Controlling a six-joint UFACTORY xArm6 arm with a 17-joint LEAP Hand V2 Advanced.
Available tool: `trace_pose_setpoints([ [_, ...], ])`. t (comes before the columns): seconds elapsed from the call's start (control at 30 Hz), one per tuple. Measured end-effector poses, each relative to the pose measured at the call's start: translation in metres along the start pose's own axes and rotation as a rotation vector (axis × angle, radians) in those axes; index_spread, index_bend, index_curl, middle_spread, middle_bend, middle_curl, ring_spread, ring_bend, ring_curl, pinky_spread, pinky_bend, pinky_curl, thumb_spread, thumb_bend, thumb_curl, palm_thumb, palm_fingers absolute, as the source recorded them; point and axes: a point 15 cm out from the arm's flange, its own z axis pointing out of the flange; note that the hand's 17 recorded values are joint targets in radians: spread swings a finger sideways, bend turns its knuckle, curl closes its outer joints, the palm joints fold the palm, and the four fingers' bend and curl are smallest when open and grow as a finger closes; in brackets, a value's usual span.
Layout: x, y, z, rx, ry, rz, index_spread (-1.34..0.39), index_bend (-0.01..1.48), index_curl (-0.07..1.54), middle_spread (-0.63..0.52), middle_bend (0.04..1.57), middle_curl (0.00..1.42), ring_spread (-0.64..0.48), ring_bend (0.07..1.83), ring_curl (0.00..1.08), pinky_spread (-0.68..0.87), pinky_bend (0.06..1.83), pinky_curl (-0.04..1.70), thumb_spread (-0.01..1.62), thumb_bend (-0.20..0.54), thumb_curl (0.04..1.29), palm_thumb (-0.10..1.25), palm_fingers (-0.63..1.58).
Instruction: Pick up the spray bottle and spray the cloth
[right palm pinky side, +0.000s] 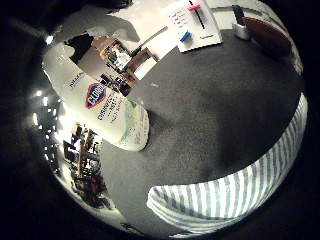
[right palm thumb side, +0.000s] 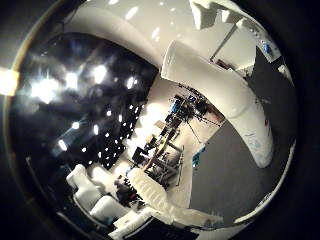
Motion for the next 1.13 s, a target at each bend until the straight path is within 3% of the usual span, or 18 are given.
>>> trace_pose_setpoints([
  [0.2, -0.007, -0.010, -0.023, -0.012, 0.026, -0.007, -0.40, 0.29, 0.41, -0.13, 0.35, 0.35, 0.20, 0.65, 0.18, 0.62, 1.04, 0.27, 1.02, -0.029, 0.38, 0.31, 0.28],
  [0.4, -0.036, -0.027, -0.053, -0.026, 0.067, -0.082, -0.40, 0.28, 0.41, -0.12, 0.29, 0.34, 0.21, 0.57, 0.15, 0.64, 0.99, 0.21, 1.02, -0.029, 0.38, 0.31, 0.33],
  [1.13, -0.063, -0.023, -0.187, 0.003, 0.294, -0.169, -0.38, 0.19, 0.38, -0.09, 0.19, 0.33, 0.24, 0.44, 0.14, 0.67, 0.95, 0.09, 1.02, -0.029, 0.37, 0.33, 0.38],
])
